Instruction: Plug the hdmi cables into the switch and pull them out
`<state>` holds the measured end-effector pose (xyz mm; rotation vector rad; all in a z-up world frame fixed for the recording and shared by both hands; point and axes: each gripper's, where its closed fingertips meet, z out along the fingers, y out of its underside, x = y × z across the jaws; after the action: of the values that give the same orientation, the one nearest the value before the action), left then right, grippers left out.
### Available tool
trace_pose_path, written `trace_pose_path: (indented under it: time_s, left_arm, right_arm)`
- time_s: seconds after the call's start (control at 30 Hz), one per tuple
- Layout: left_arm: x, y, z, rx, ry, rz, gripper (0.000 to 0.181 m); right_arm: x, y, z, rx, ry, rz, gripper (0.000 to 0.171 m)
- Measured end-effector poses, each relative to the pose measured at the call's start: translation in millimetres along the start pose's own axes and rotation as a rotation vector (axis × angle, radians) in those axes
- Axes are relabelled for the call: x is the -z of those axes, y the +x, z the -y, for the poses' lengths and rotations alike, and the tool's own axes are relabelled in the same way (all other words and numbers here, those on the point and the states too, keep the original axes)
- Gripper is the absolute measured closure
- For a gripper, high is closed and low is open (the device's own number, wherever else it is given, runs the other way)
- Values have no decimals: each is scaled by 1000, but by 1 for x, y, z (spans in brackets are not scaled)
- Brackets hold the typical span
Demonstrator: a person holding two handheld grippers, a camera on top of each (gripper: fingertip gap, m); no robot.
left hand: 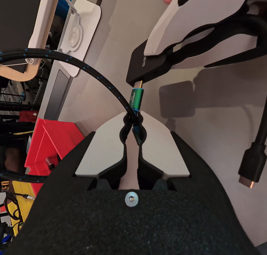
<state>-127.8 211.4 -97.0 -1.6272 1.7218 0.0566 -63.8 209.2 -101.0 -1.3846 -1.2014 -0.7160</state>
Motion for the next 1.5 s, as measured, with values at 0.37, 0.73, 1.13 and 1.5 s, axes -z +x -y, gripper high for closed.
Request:
trace_pose_path:
  time_s: [0.37, 0.73, 1.13, 1.5]
  left_arm:
    - [-4, 0, 5, 10, 0, 22, 170]
    - [-5, 5, 13, -99, -29, 142, 171]
    - [5, -11, -11, -11, -53, 82, 171]
    - [-2, -9, -8, -24, -46, 61, 171]
  right_arm:
    - [-2, 0, -4, 7, -33, 7, 156]
    - [-7, -14, 3, 73, -30, 54, 157]
    - [1, 1, 7, -1, 40, 11, 156]
    - [0, -1, 11, 33, 33, -2, 156]
